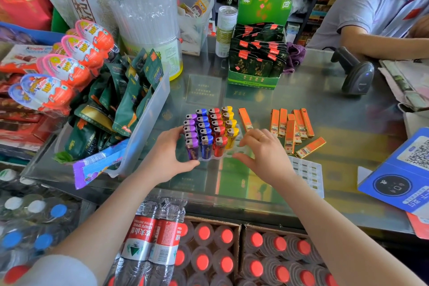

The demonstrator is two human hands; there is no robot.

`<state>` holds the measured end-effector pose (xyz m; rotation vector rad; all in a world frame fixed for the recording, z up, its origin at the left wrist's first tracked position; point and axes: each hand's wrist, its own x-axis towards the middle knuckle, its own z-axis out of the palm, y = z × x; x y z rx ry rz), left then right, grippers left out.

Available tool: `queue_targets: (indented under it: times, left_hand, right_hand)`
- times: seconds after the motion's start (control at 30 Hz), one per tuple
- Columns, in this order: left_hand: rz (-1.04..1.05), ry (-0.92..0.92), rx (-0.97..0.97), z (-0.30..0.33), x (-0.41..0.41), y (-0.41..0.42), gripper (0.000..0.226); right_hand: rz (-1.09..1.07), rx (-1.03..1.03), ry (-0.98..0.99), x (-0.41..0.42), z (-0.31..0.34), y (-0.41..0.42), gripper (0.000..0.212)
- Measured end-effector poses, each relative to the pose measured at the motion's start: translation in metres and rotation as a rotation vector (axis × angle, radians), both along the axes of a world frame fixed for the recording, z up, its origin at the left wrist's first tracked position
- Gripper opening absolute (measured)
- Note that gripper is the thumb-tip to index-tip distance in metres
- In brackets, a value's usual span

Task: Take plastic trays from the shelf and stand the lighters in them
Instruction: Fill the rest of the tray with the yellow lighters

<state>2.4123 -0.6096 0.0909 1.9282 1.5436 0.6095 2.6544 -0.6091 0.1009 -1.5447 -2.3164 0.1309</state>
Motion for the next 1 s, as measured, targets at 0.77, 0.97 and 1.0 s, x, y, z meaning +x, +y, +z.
queue_targets:
  times: [0.77, 0.97, 1.0]
  left_hand:
    - [0.178, -0.045, 0.07, 0.007, 0.007, 0.024, 0.065]
    - [0.223, 0.063, 0.197, 0.033, 0.007, 0.007, 0.076]
    - [0.193, 0.08, 0.241, 0.04, 0.005, 0.006, 0.071]
  right_hand:
    - [-0.112, -0.281, -0.13, -0.034, 0.012, 0.024, 0.03]
    - [-0.213, -0.246, -0.193, -0.059, 0.014, 0.053, 0.029]
    - [-0.226, -0.243, -0.19, -0.063, 0.012, 0.061, 0.026]
